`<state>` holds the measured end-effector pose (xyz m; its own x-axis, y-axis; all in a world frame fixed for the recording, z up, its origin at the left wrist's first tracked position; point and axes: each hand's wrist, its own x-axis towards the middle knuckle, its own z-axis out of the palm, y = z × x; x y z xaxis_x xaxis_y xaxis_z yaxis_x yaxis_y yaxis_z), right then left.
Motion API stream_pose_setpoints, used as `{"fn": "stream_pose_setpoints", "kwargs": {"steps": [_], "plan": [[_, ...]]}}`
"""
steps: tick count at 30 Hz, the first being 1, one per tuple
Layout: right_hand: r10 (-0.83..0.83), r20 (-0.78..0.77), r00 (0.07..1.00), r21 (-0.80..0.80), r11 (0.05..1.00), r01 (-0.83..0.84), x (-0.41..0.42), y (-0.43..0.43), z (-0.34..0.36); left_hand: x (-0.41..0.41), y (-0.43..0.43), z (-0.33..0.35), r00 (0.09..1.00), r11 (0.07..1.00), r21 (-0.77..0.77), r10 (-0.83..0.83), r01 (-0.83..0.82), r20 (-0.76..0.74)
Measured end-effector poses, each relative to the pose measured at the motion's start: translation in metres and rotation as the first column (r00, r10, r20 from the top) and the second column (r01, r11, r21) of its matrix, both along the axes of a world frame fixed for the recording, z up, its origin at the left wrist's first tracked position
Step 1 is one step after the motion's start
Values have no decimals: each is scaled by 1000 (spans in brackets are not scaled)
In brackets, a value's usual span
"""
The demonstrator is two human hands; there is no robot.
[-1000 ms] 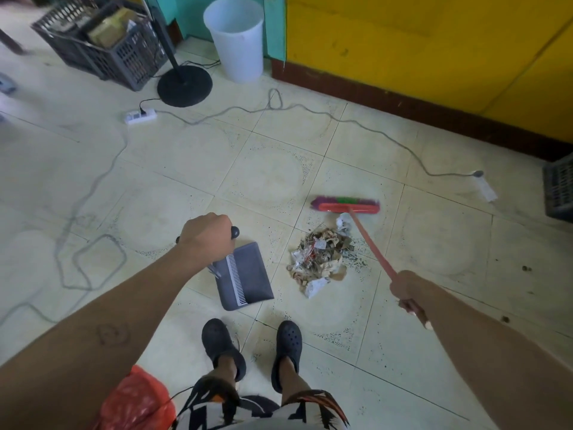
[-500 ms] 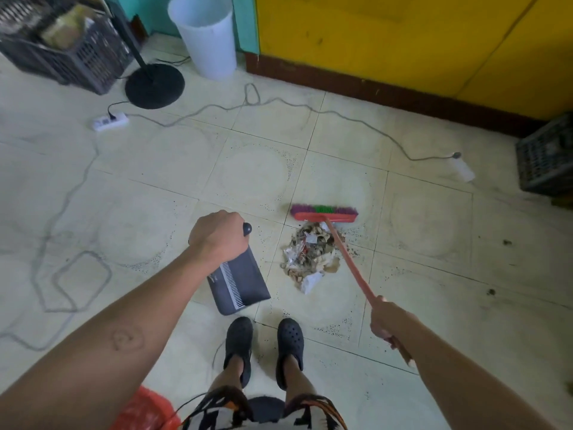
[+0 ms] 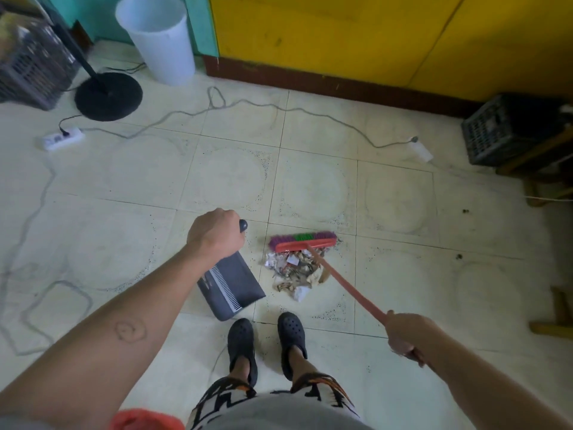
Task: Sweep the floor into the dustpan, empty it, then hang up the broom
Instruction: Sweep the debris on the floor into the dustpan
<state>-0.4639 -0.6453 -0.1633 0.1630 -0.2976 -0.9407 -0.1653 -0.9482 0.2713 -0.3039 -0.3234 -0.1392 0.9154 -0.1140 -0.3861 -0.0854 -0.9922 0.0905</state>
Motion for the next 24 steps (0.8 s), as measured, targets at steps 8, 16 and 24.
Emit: {"fn": "stream_pose_setpoints", "kwargs": {"steps": [8, 16, 24], "plan": [[-279, 211, 937, 72, 960, 270, -8, -4, 22, 0, 11, 1, 993, 993, -15, -120, 120, -18], [-484, 375, 791, 97, 868, 486, 14, -22, 1, 3, 30, -3, 981, 983, 11, -184, 185, -54], [-681, 303, 667, 134, 723, 678, -5, 43, -62, -1, 55, -9, 985, 986, 36, -161, 163, -61]]}}
